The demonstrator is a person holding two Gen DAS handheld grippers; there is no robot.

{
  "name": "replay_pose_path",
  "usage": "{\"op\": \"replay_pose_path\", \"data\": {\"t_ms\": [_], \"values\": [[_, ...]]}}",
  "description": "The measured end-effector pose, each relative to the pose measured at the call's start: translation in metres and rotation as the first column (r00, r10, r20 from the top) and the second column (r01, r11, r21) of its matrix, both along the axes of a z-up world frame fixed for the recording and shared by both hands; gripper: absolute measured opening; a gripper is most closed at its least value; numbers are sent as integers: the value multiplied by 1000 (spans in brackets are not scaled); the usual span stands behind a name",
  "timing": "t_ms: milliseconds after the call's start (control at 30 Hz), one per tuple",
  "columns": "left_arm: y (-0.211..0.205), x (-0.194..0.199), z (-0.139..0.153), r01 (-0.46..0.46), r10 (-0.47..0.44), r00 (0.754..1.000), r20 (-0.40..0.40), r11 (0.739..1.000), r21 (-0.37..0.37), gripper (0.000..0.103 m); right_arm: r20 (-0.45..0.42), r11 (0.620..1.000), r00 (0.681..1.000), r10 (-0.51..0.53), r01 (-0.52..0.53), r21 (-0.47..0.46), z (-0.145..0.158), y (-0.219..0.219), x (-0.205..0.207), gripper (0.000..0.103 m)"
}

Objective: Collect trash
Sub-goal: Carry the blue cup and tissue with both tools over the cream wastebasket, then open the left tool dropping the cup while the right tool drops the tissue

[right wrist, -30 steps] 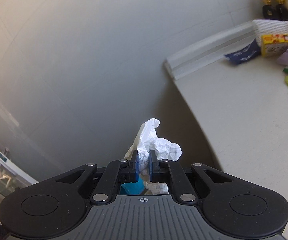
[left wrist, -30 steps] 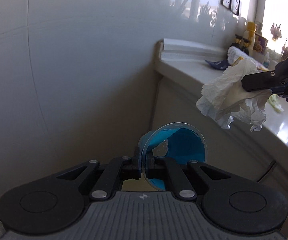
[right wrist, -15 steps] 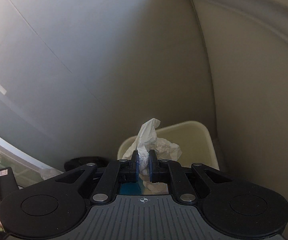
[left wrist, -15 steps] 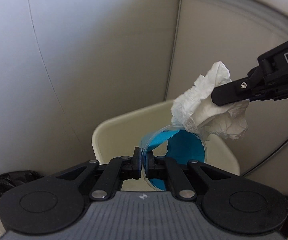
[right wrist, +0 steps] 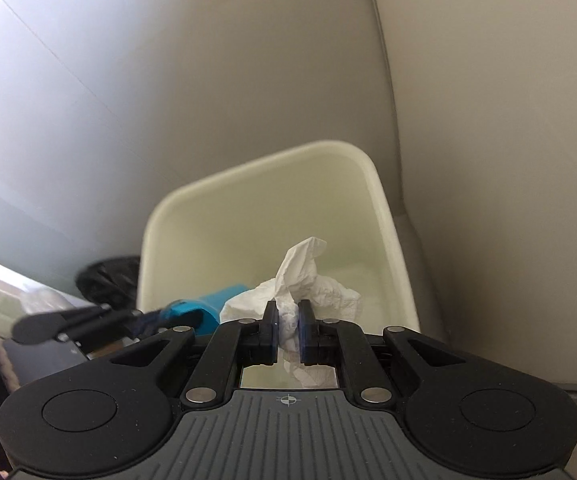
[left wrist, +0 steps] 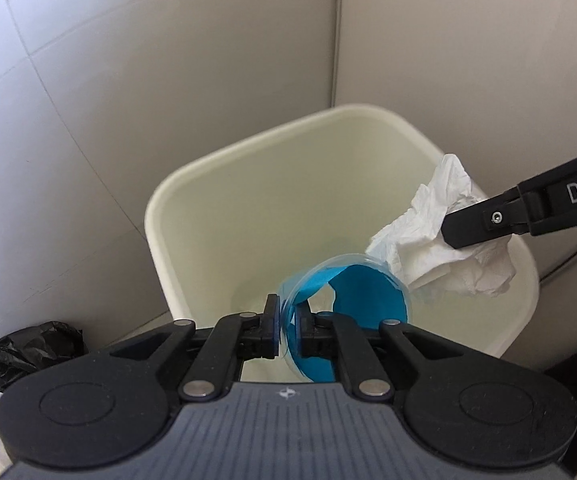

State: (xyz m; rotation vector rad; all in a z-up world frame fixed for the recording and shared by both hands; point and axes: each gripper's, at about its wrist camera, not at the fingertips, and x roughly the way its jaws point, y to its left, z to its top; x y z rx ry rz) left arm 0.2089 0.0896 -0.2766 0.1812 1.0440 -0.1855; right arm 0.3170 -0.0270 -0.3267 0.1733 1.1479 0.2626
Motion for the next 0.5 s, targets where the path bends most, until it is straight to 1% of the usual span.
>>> {"op": "replay_pose_path", "data": {"t_ms": [33, 67, 167, 200, 233, 267, 300, 333, 367, 400, 433, 500], "values": [[-4, 2, 0, 1, -1, 1000, -4, 1000, 14, 7, -4, 1000, 1000, 5, -5, -13, -2, 11, -9, 9], [-5, 2, 0, -2, 2, 1000, -8, 1000, 19, 7, -8, 1000, 1000, 9, -9, -22, -3, 14, -9, 9], [-9, 7, 3, -5, 5, 1000, -13, 1000, 4, 7, -13, 999, 1000, 23, -24, -33, -4, 14, -10, 11], [-10, 7, 4, -2, 2, 1000, -15, 1000, 4, 9, -15, 999, 1000, 27, -28, -31, -3, 13, -8, 12], [-6, 6, 4, 4, -4, 1000, -17, 1000, 2, 15, -15, 999, 999, 29, -29, -30, -2, 13, -8, 15], [-7, 6, 6, 8, -8, 1000, -14, 1000, 4, 18, -14, 999, 1000, 28, -28, -28, -2, 2, -1, 15], [-9, 5, 8, 16, -16, 1000, -13, 1000, 5, 22, -18, 999, 999, 26, -26, -25, -3, 3, 1, 17], [-10, 4, 9, 23, -23, 1000, -11, 1000, 7, 25, -22, 1000, 1000, 22, -23, -21, -2, 2, 1, 22], [-11, 4, 11, 31, -31, 999, -10, 999, 7, 26, -23, 1000, 1000, 17, -17, -15, -4, 9, 4, 24], [-15, 3, 9, 38, -38, 999, -9, 999, 8, 29, -23, 1000, 1000, 13, -13, -11, -3, 9, 4, 32], [-15, 2, 10, 42, -42, 999, -6, 999, 10, 35, -20, 1000, 1000, 8, -8, -7, -3, 8, 4, 43], [-15, 0, 12, 45, -45, 999, 0, 999, 14, 41, -8, 1000, 1000, 2, -2, -3, 0, 6, 1, 48]]}}
